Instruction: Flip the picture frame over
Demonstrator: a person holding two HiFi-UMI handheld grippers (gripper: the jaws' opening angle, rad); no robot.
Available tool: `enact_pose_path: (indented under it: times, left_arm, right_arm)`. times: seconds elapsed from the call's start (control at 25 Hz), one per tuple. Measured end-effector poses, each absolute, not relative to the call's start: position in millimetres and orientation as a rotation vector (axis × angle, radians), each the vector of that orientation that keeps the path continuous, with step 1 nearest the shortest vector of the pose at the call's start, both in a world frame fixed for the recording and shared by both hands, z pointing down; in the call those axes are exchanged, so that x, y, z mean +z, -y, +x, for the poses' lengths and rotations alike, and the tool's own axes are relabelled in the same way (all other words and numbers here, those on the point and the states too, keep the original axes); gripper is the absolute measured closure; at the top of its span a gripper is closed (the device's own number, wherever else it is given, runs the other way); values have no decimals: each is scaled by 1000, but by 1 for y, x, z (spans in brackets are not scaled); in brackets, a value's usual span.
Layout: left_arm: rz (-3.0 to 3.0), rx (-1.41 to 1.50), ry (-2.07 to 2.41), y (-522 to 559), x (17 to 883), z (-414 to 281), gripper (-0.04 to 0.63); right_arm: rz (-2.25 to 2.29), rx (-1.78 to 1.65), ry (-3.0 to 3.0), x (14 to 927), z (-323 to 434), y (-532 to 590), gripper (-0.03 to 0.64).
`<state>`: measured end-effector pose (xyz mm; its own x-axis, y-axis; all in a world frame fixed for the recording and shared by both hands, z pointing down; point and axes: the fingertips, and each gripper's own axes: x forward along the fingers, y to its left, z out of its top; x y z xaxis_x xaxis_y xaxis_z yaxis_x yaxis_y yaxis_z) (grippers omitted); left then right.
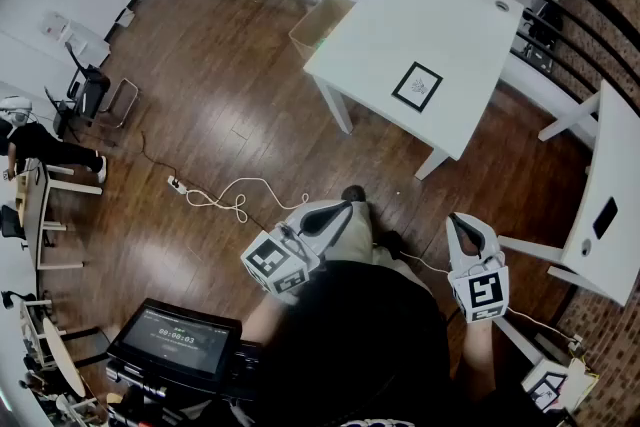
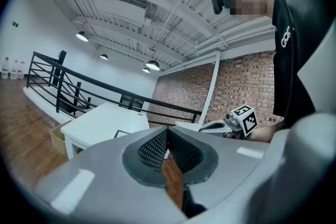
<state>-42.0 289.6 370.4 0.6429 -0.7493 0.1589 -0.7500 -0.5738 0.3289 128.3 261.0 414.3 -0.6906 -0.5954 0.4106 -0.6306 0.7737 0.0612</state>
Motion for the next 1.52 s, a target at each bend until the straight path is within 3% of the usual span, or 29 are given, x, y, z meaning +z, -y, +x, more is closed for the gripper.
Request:
enact_pose_path:
  times: [0.68, 1.2, 1.32, 1.52]
  left_arm:
    - [2518, 101, 1028, -119, 423, -49, 580]
    - [2455, 344, 722, -15, 507, -54, 580]
    - [2469, 418, 684, -1, 533, -56, 500]
    - [2430, 610, 619, 24, 592, -62, 439]
  right_arm:
    - [905, 204, 2417, 481, 94, -125, 626]
    - [847, 350, 2249, 537, 44, -35, 611]
    - [862, 431, 2193, 556, 41, -26, 572]
    - [916, 607, 2100, 601, 36, -7, 524]
